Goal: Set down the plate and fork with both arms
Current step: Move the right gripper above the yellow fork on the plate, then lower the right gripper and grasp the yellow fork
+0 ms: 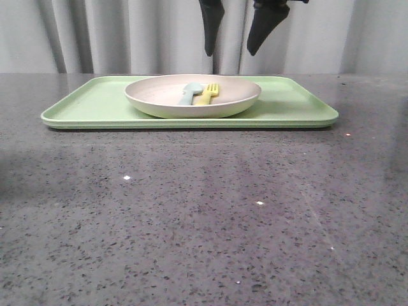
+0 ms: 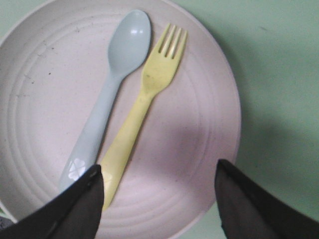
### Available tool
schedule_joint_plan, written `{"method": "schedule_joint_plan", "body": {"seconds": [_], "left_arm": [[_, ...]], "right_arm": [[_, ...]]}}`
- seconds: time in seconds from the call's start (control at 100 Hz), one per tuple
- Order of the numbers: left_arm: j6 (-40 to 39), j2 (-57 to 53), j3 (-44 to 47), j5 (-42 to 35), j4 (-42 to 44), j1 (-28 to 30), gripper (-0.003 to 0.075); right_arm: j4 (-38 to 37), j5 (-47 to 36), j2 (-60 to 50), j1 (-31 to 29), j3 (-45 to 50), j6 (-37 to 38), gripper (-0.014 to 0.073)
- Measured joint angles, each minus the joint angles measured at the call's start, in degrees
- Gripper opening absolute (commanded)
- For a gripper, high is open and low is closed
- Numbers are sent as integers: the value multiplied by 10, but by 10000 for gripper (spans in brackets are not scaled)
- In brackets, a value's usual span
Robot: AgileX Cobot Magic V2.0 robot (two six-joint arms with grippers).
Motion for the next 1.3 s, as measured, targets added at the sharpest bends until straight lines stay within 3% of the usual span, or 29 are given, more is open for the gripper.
{"method": "schedule_joint_plan", "body": {"seconds": [0.25,1.3], "left_arm": [[0,0,0,7,0,0,357],[0,0,0,8,0,0,357]], "right_arm": [[0,10,41,0,-36,20,486],[23,-20,103,0,-39,40,486]]}}
